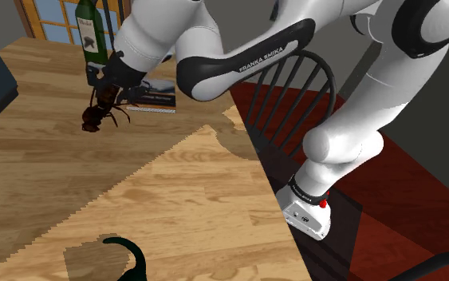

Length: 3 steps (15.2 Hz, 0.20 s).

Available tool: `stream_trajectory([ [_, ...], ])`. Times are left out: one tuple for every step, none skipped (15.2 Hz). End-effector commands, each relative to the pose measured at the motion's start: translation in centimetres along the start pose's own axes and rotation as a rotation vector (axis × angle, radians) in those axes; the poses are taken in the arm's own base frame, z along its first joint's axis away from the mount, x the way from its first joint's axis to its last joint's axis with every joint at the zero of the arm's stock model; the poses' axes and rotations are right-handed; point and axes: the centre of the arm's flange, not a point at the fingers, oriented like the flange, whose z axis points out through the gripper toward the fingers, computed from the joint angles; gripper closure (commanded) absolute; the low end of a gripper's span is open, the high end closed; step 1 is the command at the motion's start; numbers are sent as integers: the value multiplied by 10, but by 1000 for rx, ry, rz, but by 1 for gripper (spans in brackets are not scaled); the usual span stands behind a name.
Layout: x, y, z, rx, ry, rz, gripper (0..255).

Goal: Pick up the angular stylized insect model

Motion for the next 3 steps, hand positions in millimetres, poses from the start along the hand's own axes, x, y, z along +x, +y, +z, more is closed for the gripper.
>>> stream_trajectory([
  [2, -5, -9, 0, -3, 2, 255],
  [3, -5, -9, 0, -3, 2, 255],
  [3, -5, -9, 0, -3, 2, 255],
])
